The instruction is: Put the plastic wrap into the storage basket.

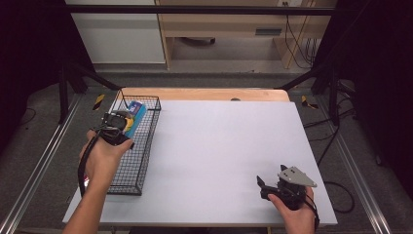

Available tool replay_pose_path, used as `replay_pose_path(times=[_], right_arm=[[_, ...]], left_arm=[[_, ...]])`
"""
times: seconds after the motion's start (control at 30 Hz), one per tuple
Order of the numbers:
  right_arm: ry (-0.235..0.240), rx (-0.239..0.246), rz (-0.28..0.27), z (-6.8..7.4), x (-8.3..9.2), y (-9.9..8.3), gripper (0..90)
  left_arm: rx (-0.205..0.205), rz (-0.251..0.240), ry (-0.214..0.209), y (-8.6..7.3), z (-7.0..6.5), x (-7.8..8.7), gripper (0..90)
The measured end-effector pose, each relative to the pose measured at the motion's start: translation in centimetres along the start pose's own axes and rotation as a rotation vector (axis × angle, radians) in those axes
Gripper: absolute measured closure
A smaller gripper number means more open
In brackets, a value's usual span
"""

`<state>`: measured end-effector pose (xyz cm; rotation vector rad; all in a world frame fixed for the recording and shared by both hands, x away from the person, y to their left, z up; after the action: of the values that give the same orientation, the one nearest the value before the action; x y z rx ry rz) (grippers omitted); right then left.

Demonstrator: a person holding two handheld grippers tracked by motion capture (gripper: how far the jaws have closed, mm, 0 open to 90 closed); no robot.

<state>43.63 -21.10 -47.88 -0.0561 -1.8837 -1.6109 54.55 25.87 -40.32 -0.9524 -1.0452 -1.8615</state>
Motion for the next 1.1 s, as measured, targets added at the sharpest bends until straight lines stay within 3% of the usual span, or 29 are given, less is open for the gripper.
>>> replay_pose_path(times=[0.7, 1.1], right_arm=[[0.015, -0.003, 0.005, 0.2, -0.1, 0.0, 11.4], [0.021, 0.002, 0.006, 0.3, -0.2, 0.0, 11.3]], left_arm=[[-0.063, 0.057, 0.022, -0.2, -1.2, -1.3, 32.0], [-0.074, 0.107, 0.039, -0.7, -0.6, -2.2, 32.0]])
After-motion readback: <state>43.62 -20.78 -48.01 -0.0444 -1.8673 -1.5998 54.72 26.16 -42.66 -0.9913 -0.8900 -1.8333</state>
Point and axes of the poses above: each handheld gripper's, and its own axes: x roughly backward along the jaws, y roughly out of its top, z roughly to its left, the point moved 6 cm from there along -x, roughly forward along the jaws, and after that the axes turned 5 degrees about y, right-handed, at the moved point
